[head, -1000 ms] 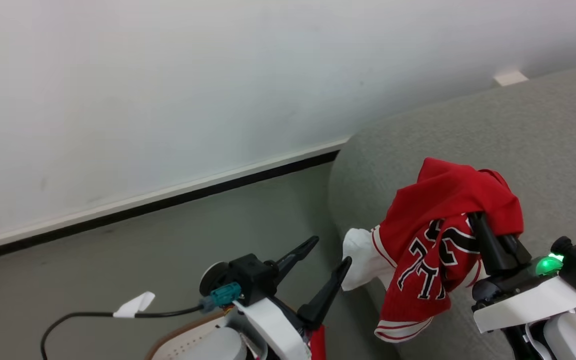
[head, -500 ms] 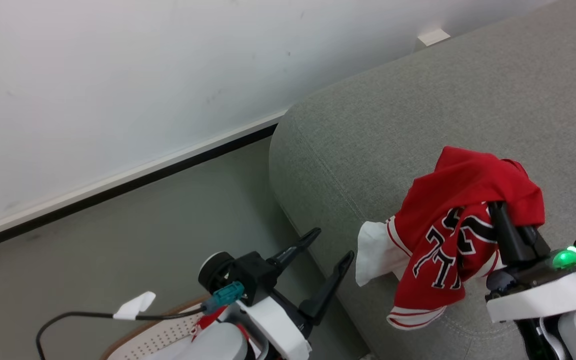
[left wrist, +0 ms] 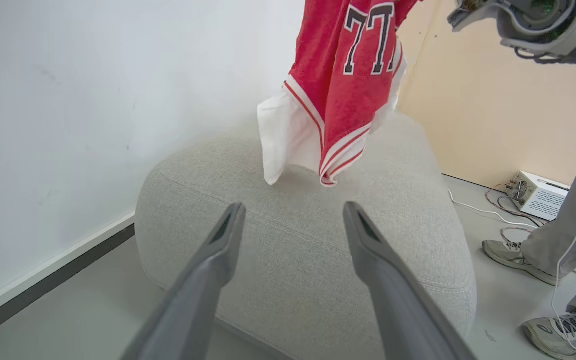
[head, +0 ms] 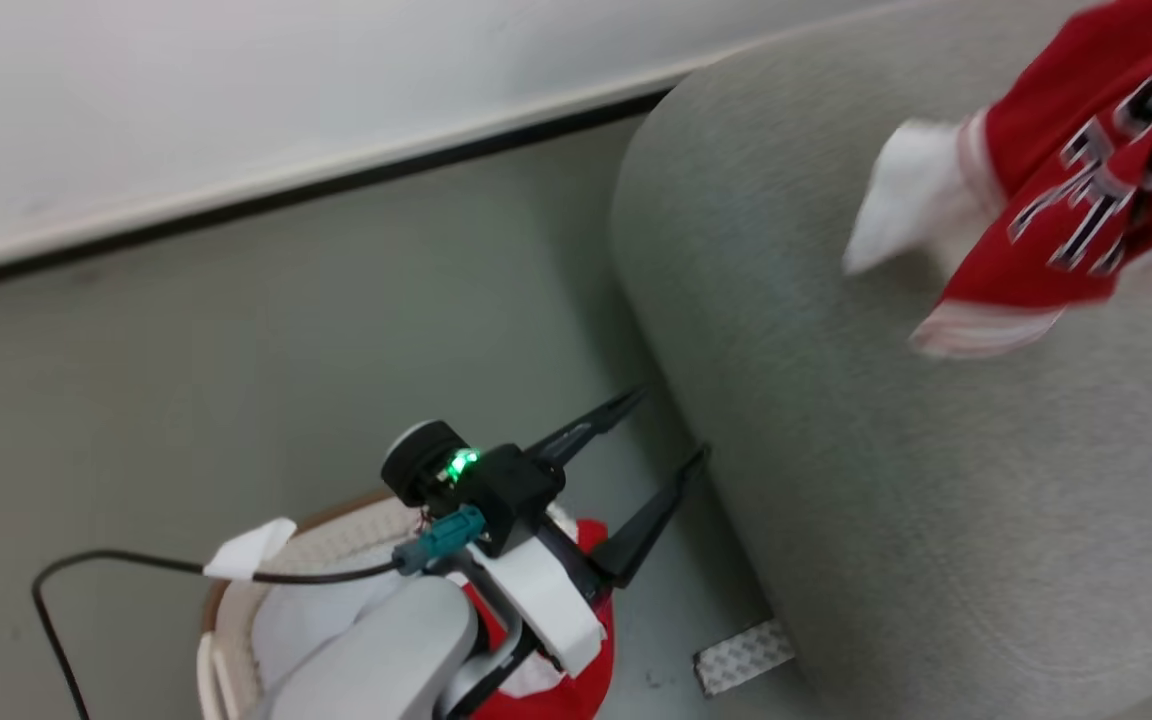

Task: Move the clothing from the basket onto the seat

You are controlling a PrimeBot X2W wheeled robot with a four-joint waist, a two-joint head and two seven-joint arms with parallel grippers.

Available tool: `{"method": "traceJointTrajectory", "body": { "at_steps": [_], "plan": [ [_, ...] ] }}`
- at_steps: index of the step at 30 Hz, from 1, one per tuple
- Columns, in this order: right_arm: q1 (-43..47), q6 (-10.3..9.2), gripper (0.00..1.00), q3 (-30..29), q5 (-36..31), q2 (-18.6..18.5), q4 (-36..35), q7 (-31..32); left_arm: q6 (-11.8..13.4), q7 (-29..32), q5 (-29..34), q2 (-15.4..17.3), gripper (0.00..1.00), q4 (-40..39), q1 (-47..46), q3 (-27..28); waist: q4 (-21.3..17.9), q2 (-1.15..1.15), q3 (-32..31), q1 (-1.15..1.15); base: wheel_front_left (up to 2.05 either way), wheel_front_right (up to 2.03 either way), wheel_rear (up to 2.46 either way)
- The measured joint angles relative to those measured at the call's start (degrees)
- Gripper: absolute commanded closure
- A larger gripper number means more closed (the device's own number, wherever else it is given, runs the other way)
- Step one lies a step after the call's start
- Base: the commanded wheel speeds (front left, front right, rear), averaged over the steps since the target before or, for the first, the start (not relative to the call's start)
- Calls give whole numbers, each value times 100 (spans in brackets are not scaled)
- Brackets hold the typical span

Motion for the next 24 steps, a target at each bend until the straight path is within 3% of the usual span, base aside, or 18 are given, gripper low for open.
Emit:
{"method": "traceJointTrajectory", "body": {
  "at_steps": [10, 20, 22, 24],
  "plan": [
    [-1494, 0, 100, -509, -528, -773, 1708, 147, -11, 35, 23, 222, 0, -171, -410, 1, 857, 0, 1010, 1, 0, 0, 0],
    [-1612, 1, 100, -310, -1022, -842, 3813, 1115, 13, 7, 22, 229, 0, -126, -545, 45, 1507, 0, 1630, 1, 0, 0, 0],
    [-1618, 1, 71, -275, -1039, -826, 3996, 1098, 29, 5, 15, 218, 0, -83, -550, 48, 1557, 0, 1657, 1, 0, 0, 0],
    [-1633, 1, 55, -231, -1039, -775, 4117, 1066, 54, -3, 5, 221, 0, -59, -547, 63, 1557, 0, 1610, 0, 0, 0, 0]
  ]
}}
